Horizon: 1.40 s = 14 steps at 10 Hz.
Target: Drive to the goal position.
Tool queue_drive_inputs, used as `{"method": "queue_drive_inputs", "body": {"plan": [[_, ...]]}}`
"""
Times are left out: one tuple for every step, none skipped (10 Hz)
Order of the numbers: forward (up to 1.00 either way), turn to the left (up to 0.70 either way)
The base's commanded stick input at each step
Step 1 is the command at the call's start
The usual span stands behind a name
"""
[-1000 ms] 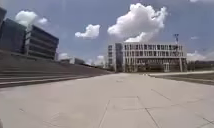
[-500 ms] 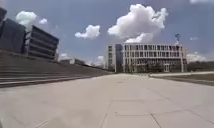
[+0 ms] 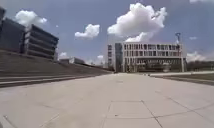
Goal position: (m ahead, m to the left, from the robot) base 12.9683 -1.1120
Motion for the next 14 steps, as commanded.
{"method": "queue_drive_inputs", "body": {"plan": [[0.5, 0.0], [0.5, 0.0], [0.5, 0.0], [0.5, 0.0], [0.5, 0.0], [0.5, 0.0], [0.5, 0.0], [0.5, 0.0], [0.5, 0.28], [0.5, 0.5], [0.5, 0.5], [0.5, 0.5], [0.5, 0.11], [0.5, 0.0]]}}
